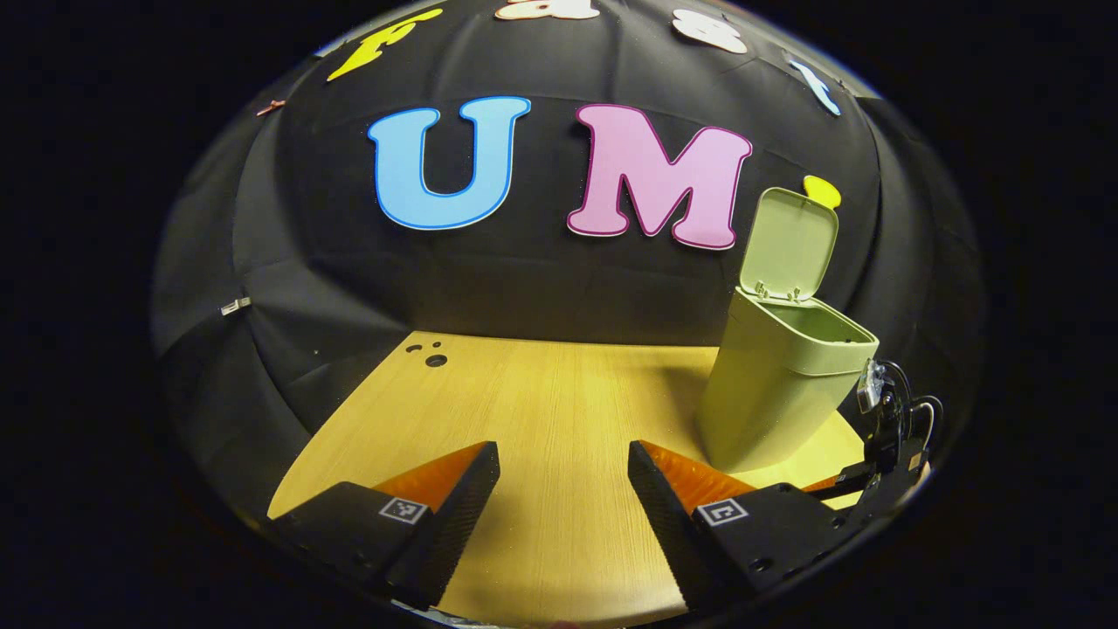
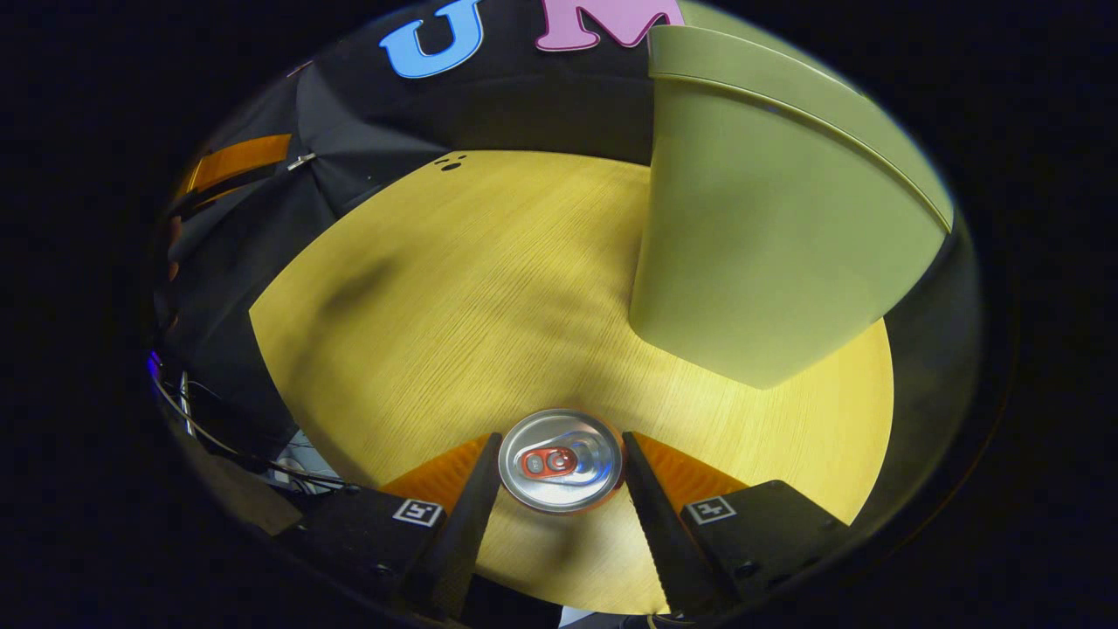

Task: Press the lid of the desktop garbage bin to open it, pick up the crumpled paper on the desktop and throw it into the bin, then pick up the pop can on the desktop and drop it into the bin, and finally close the garbage bin lid.

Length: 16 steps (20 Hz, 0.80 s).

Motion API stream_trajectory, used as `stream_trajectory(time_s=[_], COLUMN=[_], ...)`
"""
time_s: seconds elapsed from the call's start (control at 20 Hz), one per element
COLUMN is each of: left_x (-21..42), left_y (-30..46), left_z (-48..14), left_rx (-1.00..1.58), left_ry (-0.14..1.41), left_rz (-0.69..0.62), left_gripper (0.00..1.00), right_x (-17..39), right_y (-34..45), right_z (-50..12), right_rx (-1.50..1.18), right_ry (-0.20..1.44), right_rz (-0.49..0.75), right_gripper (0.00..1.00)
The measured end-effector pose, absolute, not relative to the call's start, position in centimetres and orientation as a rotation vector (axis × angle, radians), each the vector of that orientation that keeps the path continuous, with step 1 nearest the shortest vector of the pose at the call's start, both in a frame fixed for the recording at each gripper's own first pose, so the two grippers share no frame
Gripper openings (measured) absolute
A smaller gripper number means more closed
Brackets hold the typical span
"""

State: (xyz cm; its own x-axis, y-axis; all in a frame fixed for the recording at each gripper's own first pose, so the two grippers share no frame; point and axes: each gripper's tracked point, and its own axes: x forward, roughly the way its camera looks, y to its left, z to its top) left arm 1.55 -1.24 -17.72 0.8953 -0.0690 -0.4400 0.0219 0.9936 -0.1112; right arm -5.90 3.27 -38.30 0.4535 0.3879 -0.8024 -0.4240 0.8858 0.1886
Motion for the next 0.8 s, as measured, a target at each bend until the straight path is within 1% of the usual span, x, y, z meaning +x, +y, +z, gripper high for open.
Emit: stream_trajectory(time_s=[0.35, 0.65, 0.8], left_x=[1.6, 1.6, 1.8], left_y=[-1.1, -1.5, -1.7], left_z=[-17.9, -18.1, -18.1], left_rx=[-0.108, -0.109, -0.108], left_ry=[0.462, 0.465, 0.466], left_rz=[-0.049, -0.06, -0.066], left_gripper=[0.96, 0.96, 0.96], right_x=[-6.0, -5.2, -4.7], right_y=[3.5, 3.2, 3.9], right_z=[-37.5, -32.0, -28.4], right_rx=[-0.048, -0.007, 0.067], right_ry=[0.976, 0.887, 0.852], right_rz=[0.517, 0.535, 0.571], right_gripper=[0.85, 0.85, 0.84])
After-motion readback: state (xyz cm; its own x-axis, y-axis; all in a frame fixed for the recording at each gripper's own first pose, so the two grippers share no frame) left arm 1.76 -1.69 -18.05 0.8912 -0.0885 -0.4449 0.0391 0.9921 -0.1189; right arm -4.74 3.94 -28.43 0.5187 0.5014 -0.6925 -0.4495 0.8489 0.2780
